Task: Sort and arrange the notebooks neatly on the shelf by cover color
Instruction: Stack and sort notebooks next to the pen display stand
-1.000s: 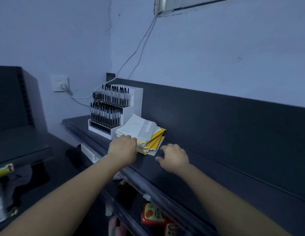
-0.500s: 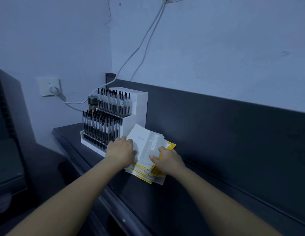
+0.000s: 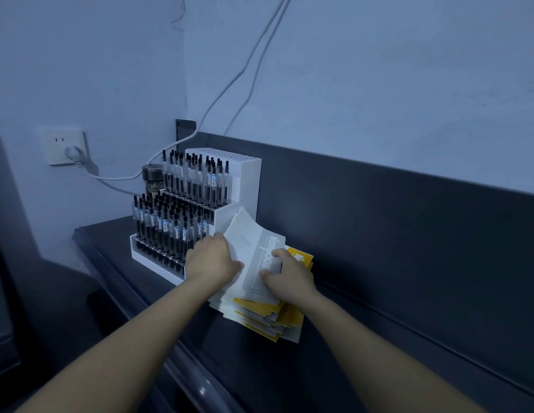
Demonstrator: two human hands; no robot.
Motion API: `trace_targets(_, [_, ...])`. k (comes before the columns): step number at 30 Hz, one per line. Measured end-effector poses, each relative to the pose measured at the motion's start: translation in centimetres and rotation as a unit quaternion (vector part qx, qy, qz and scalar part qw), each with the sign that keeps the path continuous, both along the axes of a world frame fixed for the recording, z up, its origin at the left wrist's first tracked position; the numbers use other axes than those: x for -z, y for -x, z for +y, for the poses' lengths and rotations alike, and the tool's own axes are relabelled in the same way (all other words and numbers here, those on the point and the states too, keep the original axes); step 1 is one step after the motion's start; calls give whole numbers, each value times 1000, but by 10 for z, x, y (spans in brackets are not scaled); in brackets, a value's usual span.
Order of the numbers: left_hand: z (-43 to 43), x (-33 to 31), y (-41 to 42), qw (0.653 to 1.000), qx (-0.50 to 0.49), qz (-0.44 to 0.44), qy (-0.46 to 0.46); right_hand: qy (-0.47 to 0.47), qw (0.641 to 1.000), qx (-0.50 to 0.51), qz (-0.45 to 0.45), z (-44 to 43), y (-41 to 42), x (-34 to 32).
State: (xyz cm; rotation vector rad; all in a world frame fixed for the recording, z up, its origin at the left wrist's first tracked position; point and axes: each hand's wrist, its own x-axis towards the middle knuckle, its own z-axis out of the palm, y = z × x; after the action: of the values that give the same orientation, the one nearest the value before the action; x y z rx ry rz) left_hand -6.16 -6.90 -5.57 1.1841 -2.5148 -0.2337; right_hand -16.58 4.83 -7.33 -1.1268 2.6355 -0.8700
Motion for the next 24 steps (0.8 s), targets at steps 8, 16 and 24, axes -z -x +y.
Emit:
trace_targets(8, [-5,-9,-4,987,52,108,-108,16,998,14,-55,-5,2,1])
trace_targets(16, [14,-10,-9,925,109,272,-242,78,990,97,-58,21,-7,2])
trace_targets(24, [70,-5,-10,880,175,310,-316,205,936,241,-156,87,-27,4])
